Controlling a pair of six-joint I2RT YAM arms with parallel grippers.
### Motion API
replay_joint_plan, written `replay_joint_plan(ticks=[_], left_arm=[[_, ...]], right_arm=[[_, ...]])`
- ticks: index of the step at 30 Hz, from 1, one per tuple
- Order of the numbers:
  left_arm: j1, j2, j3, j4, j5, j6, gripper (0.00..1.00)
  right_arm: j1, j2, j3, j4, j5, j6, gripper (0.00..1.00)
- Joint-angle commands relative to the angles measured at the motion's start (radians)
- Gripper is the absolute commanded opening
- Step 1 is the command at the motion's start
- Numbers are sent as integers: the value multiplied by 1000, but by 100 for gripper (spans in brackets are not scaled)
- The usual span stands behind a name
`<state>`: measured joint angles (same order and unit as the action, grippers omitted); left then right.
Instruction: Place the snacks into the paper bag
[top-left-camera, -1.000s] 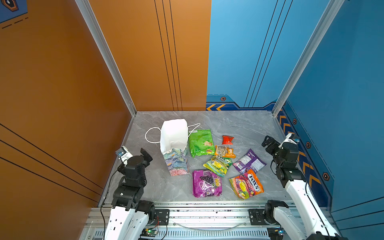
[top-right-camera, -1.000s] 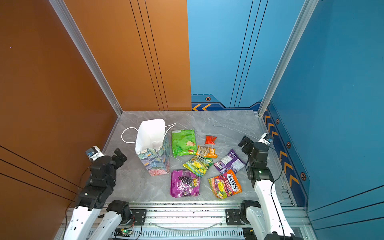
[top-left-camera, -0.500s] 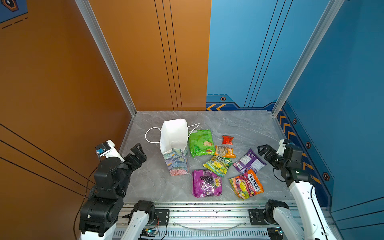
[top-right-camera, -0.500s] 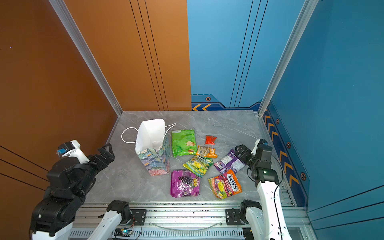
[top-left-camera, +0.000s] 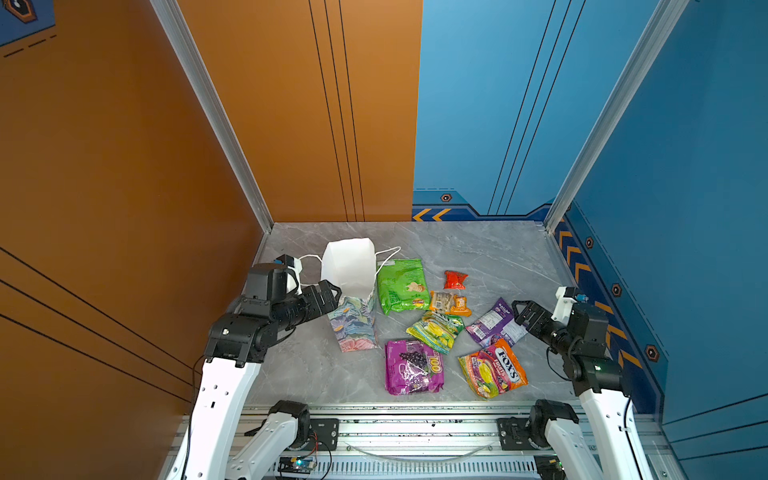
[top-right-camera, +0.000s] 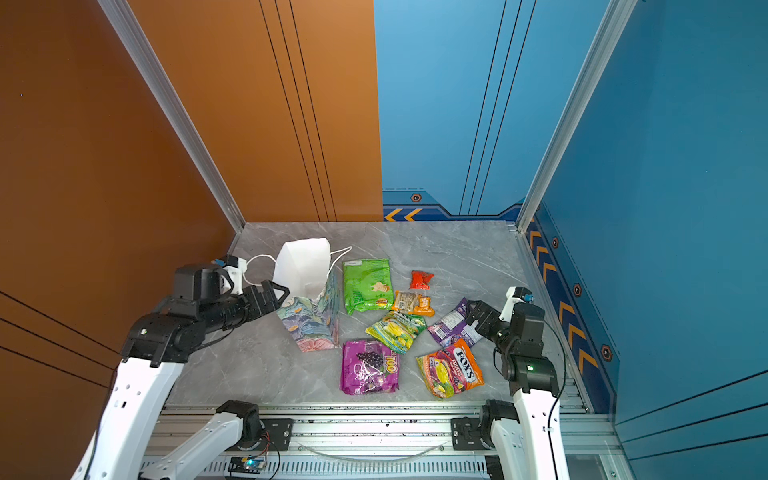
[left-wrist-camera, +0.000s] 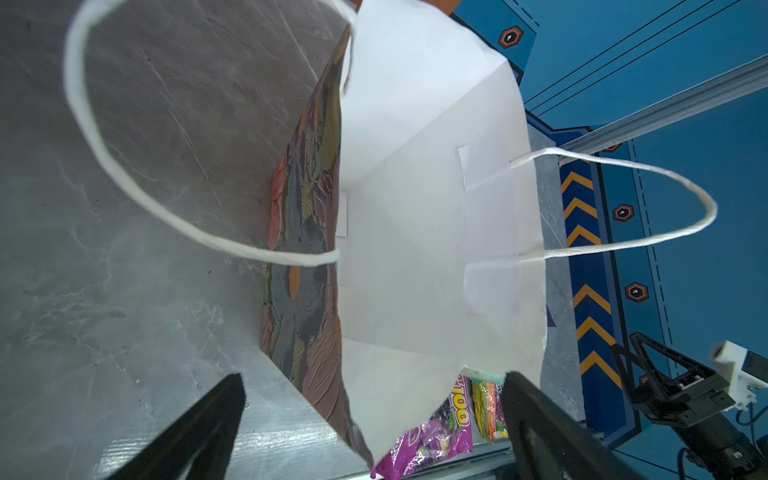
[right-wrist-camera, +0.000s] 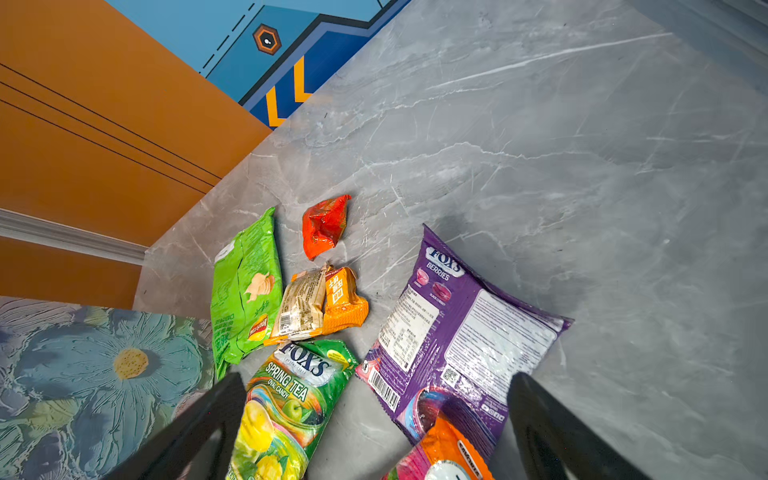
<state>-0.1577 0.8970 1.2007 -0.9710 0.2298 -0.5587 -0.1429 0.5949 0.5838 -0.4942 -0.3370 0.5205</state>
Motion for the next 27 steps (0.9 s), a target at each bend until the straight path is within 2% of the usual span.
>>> replay_joint_plan(ticks=[1, 3, 6, 12, 16, 20, 27], left_arm=[[-5, 47, 32, -31, -5, -26, 98], [-1, 88, 42, -32, 10, -35, 90], [1, 139, 52, -32, -17, -59, 73], [9, 186, 76, -29, -58, -65, 53], [24, 192, 81, -15, -52, -68, 45], [38, 201, 69, 13, -28, -68, 29], [44, 232, 70, 14, -30, -69, 24]], right_arm=[[14, -32, -17, 19, 13, -17, 100], [18, -38, -19, 17, 16, -17, 100], [22, -40, -20, 16, 18, -16, 100], [31, -43, -22, 14, 20, -14, 100], [36, -49, -25, 14, 26, -14, 100], [39, -50, -25, 14, 32, -14, 100], [42, -48, -27, 6, 59, -13, 100]])
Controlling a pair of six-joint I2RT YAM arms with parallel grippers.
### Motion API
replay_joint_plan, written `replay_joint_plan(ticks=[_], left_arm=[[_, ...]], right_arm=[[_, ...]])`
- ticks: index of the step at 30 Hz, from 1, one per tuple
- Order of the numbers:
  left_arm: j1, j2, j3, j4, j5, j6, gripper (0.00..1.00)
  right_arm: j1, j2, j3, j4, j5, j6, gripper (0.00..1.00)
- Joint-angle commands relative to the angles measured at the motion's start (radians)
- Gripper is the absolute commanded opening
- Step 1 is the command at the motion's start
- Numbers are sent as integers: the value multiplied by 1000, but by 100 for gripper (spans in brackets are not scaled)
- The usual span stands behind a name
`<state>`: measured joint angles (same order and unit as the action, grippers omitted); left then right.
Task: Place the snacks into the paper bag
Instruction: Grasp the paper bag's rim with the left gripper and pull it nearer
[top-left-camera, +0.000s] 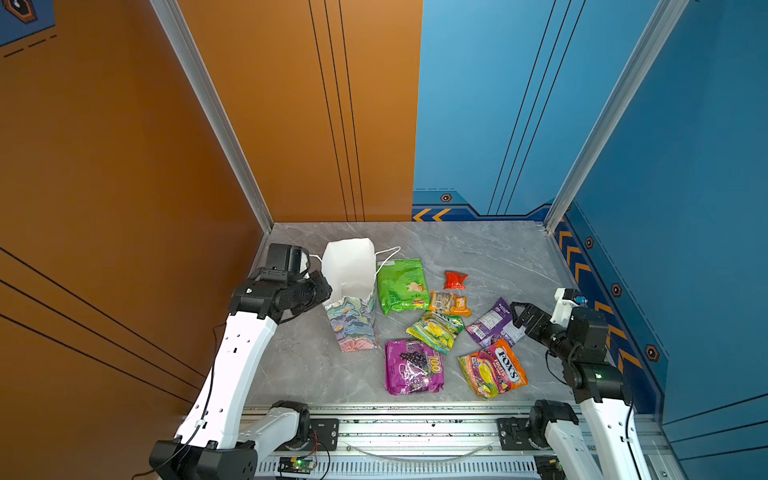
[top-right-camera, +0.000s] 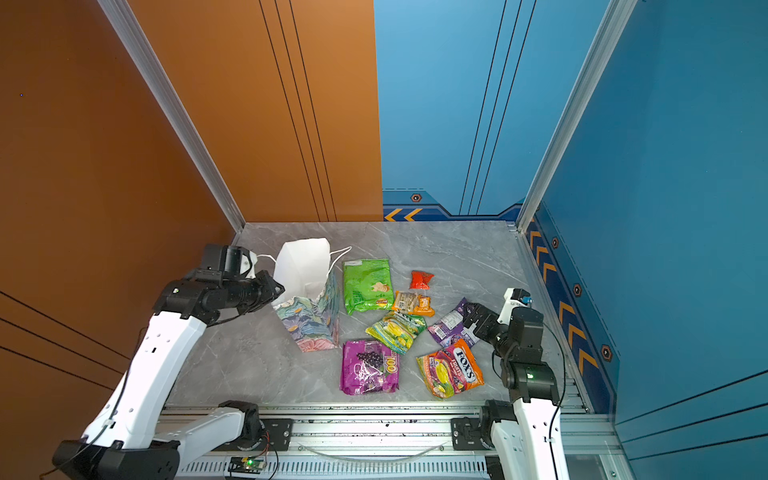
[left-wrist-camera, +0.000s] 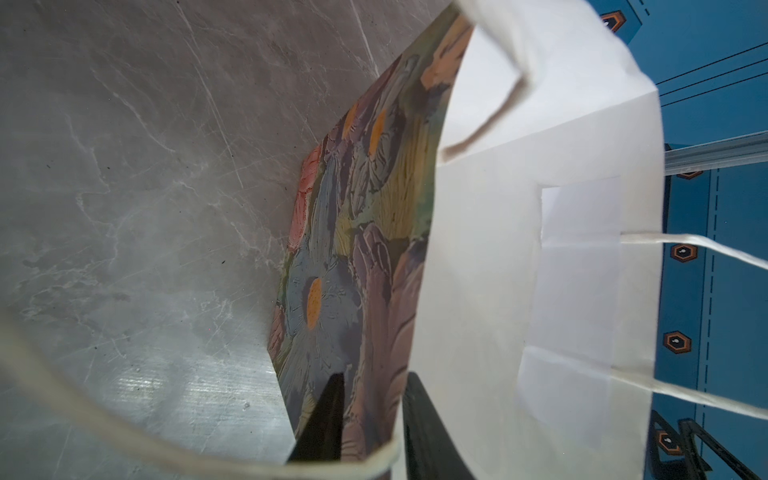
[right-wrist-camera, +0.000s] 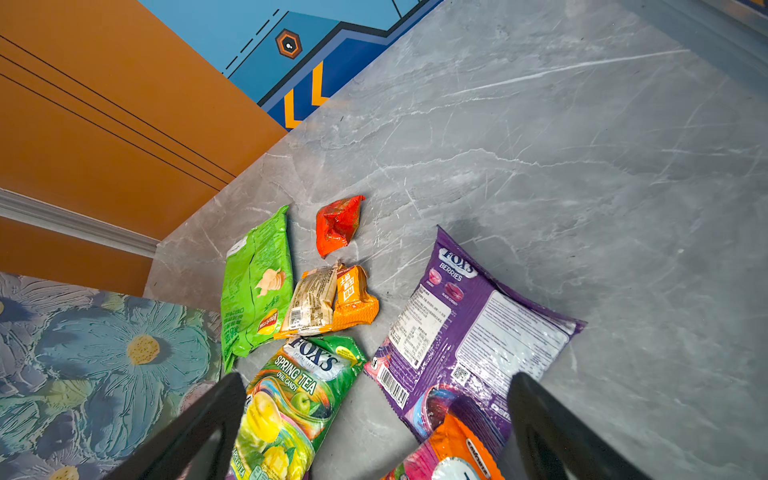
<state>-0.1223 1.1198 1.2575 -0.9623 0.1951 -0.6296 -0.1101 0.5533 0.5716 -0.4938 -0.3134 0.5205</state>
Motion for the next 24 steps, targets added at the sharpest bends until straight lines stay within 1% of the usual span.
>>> replay_joint_plan(ticks=[1, 4, 6, 9, 15, 19, 22, 24], left_arm=[[8, 12, 12, 6, 4, 1, 22], [8, 9, 8, 7, -21, 8, 14], [11, -1, 7, 7, -50, 11, 7], [19, -34, 5, 8, -94, 24, 1], [57, -139, 14, 8, -184, 91, 0], [62, -222, 9, 23, -235, 145, 0], [61, -272, -16, 38, -259, 179, 0], [61, -302, -48, 47, -277, 190, 0]], right_arm=[[9, -6, -15, 5, 40, -13, 100], [9, -6, -15, 4, 45, -14, 100], [9, -7, -15, 4, 48, -15, 100], [9, -3, -15, 6, 49, -15, 100], [9, 10, -16, 7, 53, -19, 100], [13, 34, -14, -2, 67, -17, 100], [36, 73, 8, -31, 81, -15, 100], [75, 103, 29, -52, 98, -1, 100]])
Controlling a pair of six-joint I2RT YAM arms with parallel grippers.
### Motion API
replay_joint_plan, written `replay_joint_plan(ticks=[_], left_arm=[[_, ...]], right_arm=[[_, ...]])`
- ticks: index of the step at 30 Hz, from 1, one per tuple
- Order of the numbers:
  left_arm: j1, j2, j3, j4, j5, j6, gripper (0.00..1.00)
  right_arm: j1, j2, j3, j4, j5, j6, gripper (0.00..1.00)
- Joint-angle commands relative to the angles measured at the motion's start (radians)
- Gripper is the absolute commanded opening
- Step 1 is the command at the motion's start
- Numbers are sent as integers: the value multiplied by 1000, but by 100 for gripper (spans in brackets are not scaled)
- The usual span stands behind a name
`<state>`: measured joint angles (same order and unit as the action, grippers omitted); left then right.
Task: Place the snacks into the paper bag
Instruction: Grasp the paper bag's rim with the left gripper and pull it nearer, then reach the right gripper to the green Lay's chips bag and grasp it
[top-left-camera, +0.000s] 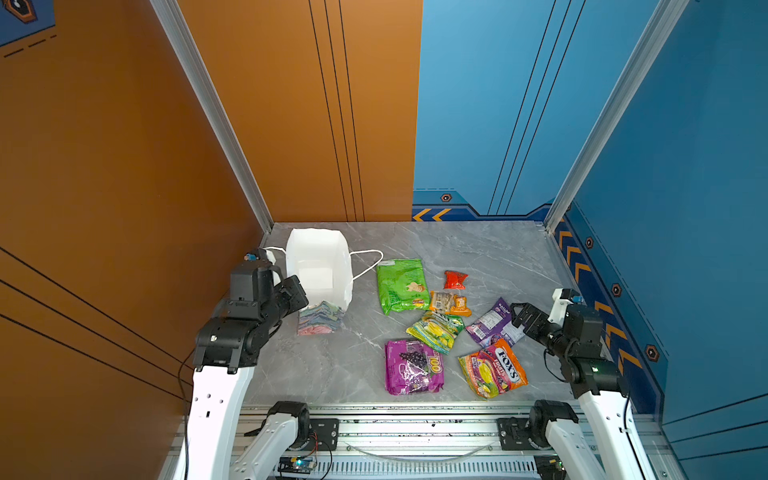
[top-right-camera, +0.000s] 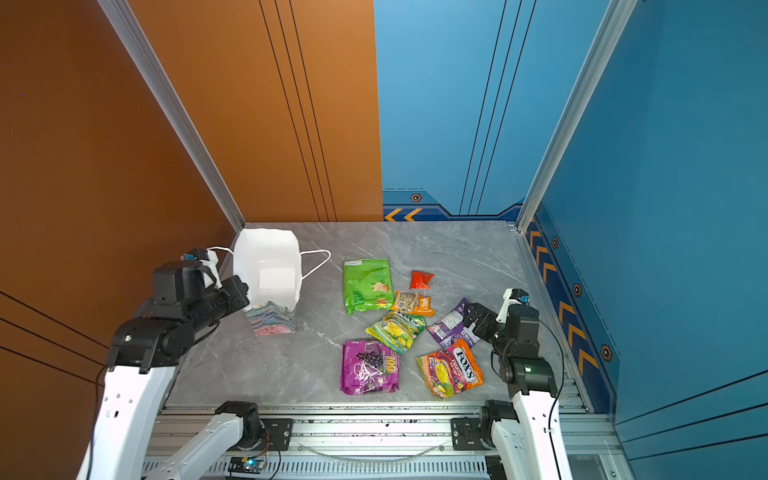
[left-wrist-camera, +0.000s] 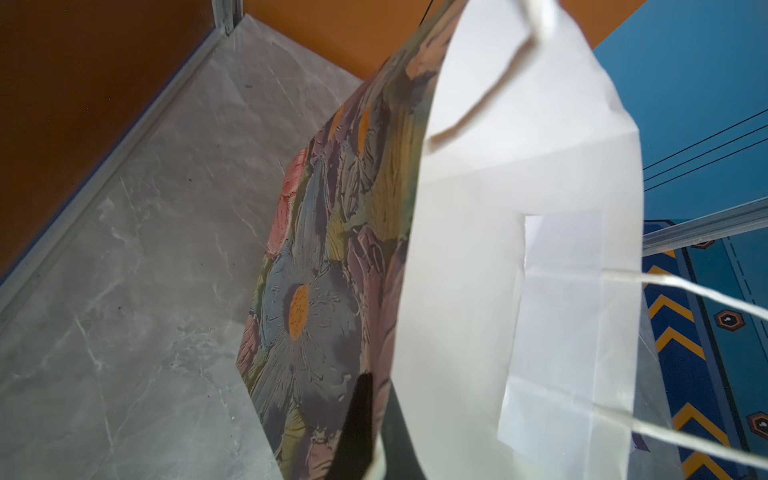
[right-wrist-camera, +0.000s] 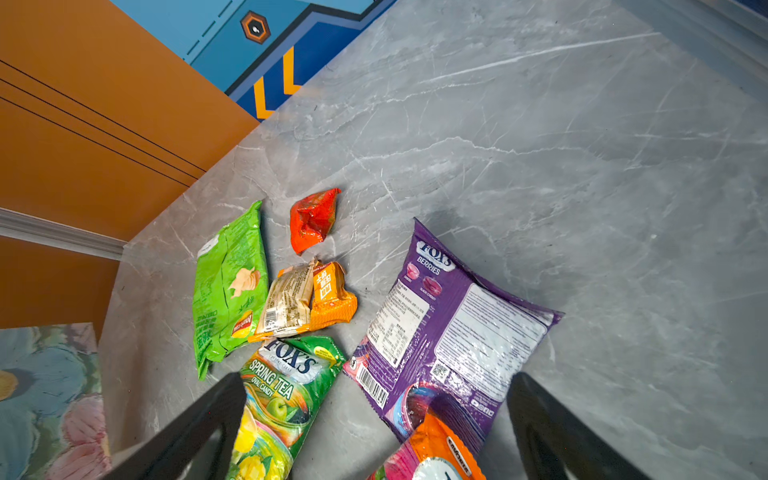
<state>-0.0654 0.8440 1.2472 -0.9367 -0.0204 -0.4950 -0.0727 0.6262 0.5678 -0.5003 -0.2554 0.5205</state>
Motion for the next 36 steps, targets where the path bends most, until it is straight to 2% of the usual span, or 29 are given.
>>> replay_joint_plan(ticks=[1, 7, 14, 23, 27, 31, 36], left_arm=[[4, -38, -56, 27, -66, 56, 0], [7, -121, -181, 109, -71, 52, 0], [41, -185, -232, 125, -61, 56, 0], [94, -204, -254, 126, -27, 47, 0], [89, -200, -255, 124, -25, 48, 0], [56, -206, -249, 115, -56, 50, 0], [15, -206, -246, 99, -105, 53, 0]], right_arm=[[58, 42, 37, -50, 53, 13, 100], [296, 157, 48, 26, 168, 174, 100], [606, 442, 188, 144, 366, 275, 99], [789, 877, 535, 116, 444, 340, 90], [877, 1025, 677, 83, 540, 421, 85], [919, 1132, 737, 114, 568, 585, 79], [951, 1210, 747, 174, 617, 799, 79]])
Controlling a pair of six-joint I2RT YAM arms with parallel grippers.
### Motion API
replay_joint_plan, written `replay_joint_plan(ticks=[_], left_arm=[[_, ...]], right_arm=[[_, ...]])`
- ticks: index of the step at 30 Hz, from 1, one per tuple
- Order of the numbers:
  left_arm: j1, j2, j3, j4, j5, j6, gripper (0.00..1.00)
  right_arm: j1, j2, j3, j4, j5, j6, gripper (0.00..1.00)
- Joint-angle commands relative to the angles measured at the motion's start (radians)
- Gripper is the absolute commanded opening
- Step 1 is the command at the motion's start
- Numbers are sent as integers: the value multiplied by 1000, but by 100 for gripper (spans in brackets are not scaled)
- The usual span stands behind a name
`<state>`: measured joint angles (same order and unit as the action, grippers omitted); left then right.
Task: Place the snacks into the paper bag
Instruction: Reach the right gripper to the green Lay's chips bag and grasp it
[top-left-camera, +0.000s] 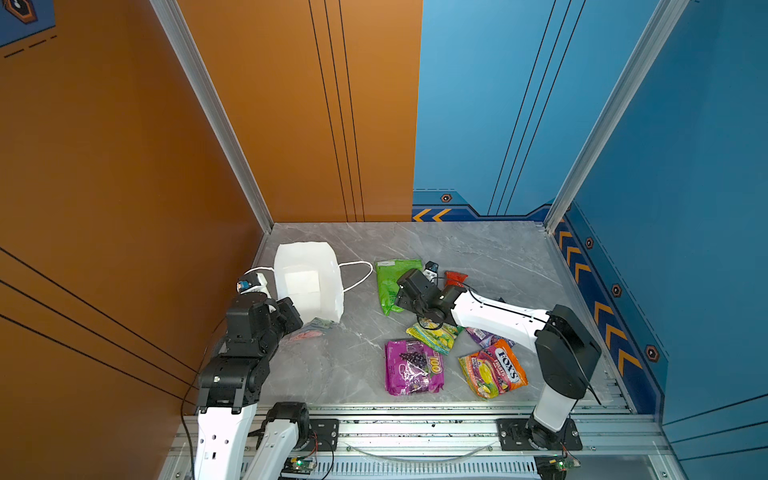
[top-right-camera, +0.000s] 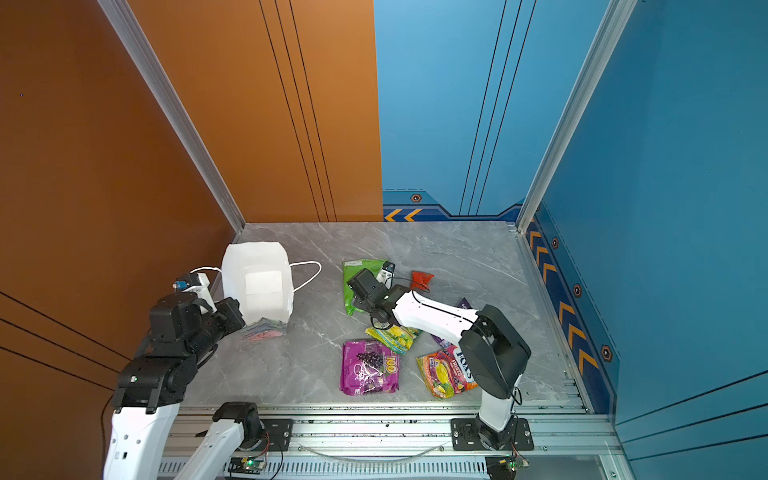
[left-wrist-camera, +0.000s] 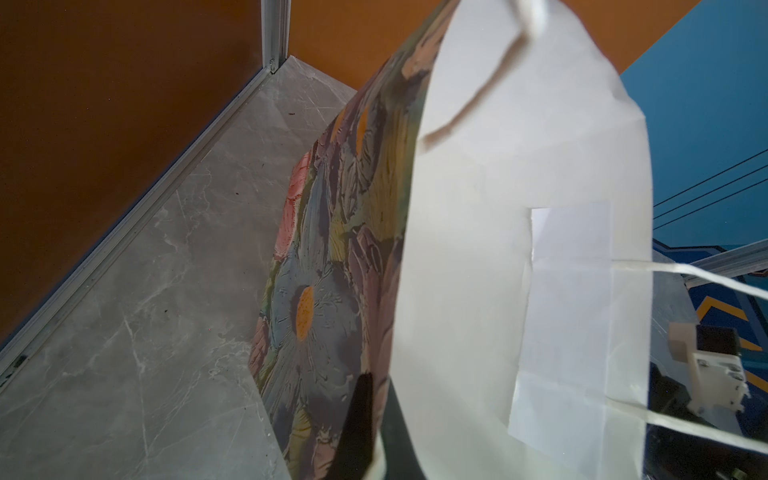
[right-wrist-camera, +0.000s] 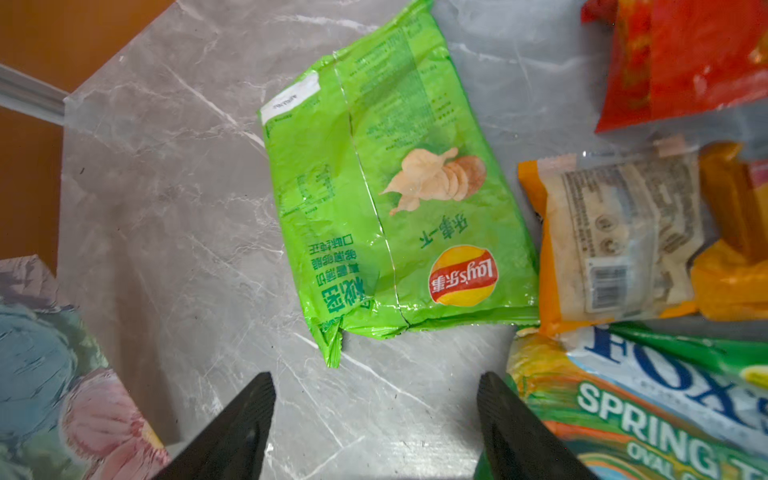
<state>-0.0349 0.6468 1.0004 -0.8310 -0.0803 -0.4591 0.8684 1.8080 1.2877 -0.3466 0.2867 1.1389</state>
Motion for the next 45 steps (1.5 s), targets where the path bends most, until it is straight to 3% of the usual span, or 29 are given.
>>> replay_joint_plan(ticks=[1, 15, 31, 36, 41, 45], left_arm=[[-23, -10, 2, -8, -50, 18, 0], [-80, -13, 3, -21, -86, 17, 0], [-103, -18, 6, -29, -117, 19, 0], [-102, -20, 7, -29, -119, 18, 0], [-101, -19, 9, -29, -120, 18, 0], [-102, -20, 9, -28, -121, 19, 0]], right_arm=[[12, 37, 28, 29, 80, 221, 79], [-12, 178, 6, 225, 16, 564, 74], [-54, 204, 19, 110, -14, 578, 71], [-10, 132, 8, 4, 121, 543, 71], [-35, 175, -16, 76, 34, 573, 71], [-43, 209, 6, 80, 33, 576, 69]])
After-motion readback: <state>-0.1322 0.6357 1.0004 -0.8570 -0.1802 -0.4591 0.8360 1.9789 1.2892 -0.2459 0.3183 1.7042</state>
